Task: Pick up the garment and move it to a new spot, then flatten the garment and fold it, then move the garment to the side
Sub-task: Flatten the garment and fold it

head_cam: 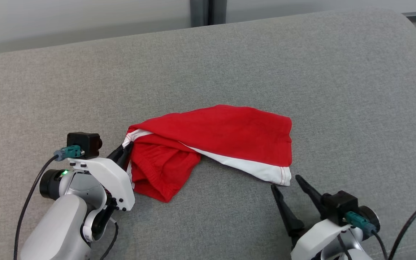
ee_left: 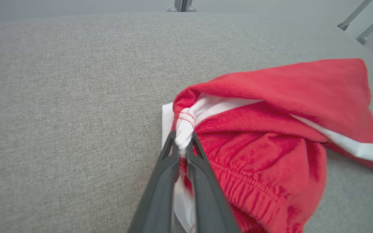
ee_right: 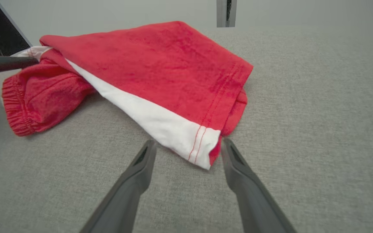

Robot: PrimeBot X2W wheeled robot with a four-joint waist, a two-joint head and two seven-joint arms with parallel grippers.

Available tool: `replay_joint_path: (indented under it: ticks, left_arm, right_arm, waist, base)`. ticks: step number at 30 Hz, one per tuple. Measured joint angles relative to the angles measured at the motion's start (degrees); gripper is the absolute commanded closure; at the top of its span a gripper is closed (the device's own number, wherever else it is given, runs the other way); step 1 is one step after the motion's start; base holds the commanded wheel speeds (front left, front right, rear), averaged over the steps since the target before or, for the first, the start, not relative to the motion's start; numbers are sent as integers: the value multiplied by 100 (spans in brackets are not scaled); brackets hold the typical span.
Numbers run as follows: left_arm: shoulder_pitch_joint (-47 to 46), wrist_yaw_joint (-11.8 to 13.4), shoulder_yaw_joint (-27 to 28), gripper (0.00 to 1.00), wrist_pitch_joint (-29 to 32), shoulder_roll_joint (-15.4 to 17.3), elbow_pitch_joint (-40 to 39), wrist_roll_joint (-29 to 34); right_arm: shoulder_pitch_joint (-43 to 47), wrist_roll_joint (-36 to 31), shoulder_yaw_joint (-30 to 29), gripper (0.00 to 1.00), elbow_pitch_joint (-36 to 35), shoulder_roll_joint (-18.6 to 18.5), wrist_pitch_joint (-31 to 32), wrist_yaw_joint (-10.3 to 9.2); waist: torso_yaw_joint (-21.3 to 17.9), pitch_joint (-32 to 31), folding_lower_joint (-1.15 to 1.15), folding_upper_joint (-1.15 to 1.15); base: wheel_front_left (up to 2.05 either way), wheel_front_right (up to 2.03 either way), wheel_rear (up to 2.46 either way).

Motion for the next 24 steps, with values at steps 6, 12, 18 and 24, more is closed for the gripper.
replay_joint_path:
  ticks: [6,12,18,24]
  left_arm:
    - [-8,14,-52,100,-24,-26,-115,18]
    - [-14,14,-80,100,-111,-31,-235,34]
    - [-15,21,-90,100,-202,-5,-392,51]
    - [-12,69,-90,100,-305,99,-715,121]
  right_arm:
    - [-249,-29,247,0,450,-9,-82,0]
    - [-502,102,267,100,892,-12,-161,0]
    - [-624,260,194,100,1024,-31,-333,0]
    - [-722,375,122,100,681,-123,-457,0]
  waist:
    - [83,58,0,0]
    - [173,113,0,0]
    - [224,138,0,0]
    - [183,71,0,0]
  base:
    - [0,0,0]
    - [0,0,0]
    - [0,0,0]
    - [0,0,0]
